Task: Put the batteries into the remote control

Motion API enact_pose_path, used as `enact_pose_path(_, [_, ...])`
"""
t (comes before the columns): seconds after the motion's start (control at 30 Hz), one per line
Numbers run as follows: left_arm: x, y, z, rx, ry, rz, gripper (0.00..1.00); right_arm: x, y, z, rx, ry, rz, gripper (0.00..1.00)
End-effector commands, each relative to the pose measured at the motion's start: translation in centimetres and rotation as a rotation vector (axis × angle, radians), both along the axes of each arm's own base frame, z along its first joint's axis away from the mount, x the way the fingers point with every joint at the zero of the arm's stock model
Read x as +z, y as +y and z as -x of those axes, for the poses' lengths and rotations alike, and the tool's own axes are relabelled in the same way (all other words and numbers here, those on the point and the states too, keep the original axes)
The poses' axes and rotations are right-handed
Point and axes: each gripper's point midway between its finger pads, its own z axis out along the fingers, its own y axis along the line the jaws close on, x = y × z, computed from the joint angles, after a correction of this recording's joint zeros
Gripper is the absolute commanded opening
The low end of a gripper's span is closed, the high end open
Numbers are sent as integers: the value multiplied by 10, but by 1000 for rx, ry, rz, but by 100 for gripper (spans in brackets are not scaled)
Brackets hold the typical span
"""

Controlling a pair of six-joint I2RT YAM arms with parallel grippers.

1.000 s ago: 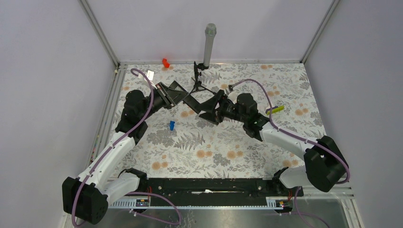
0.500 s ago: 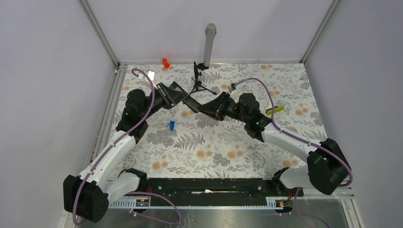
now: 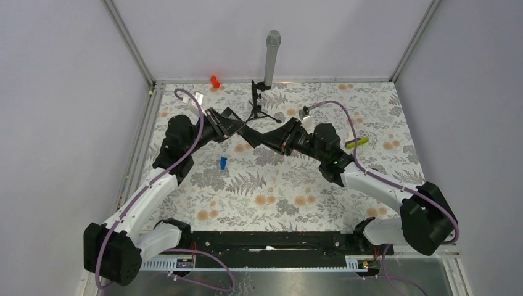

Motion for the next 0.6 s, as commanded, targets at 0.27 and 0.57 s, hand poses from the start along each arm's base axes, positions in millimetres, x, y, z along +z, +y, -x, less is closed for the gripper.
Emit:
enact_pose_path(0.27, [9, -5, 4, -30, -45, 22, 0, 25, 6, -10, -1, -116, -62, 22])
enact_pose_path(0.57, [-27, 18, -15, 131, 62, -93, 0, 30, -9, -7, -62, -154, -38, 7])
